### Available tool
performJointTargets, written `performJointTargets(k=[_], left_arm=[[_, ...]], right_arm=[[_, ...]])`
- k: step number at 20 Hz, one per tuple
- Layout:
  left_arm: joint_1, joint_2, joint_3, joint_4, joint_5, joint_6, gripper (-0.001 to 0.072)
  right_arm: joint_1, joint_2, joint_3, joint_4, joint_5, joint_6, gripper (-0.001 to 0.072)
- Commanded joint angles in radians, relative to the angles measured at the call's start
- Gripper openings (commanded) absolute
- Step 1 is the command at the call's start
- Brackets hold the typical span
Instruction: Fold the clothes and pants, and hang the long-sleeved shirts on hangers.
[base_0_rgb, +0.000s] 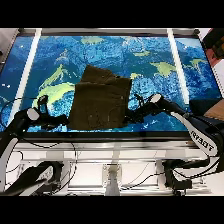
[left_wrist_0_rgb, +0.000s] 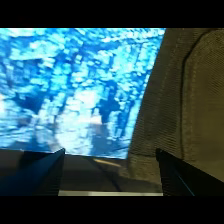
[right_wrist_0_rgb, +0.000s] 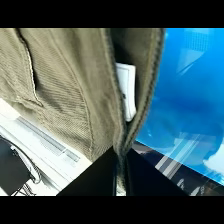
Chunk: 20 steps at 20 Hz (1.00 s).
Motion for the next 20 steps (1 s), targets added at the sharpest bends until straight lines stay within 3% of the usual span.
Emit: performJointTargets(k=[1,4,6,7,11,13,14,20], left_arm=[[0.0,-0.043,0.0,-0.084,-0.002,0.021,0.0653],[0.0,-0.109,0.0,-0.126,0.002,0.078,0.0645],[0.0,-0.155,0.0,-0.208,0.003,0.182,0.0635],[0.0,-0.176,0.0,-0.262,0.014,0.239,0.0557],[0.0,-0.248,0.0,-0.488,-0.001,0.421,0.0481],[0.0,-0.264,0.002,-0.533,-0.029,0.475,0.0147],[0.0,-0.259,0.007,-0.545,-0.045,0.498,0.0055],[0.056,-0.141,0.296,-0.608,-0.231,0.551,0.0058]], right_arm=[[0.001,0.003,0.001,0.01,0.0,-0.006,0.0038],[0.001,0.003,0.001,0.01,0.0,-0.013,0.0038],[0.001,0.003,0.001,0.03,0.002,-0.051,0.0038],[0.001,0.003,0.001,0.05,0.002,-0.069,0.0038],[0.001,0.003,0.004,0.122,0.002,-0.146,0.0038],[0.0,0.003,0.034,0.121,0.021,-0.187,0.0038],[0.0,0.003,0.06,0.119,0.038,-0.199,0.0038],[0.0,0.037,0.38,0.072,0.2,-0.211,0.0037]])
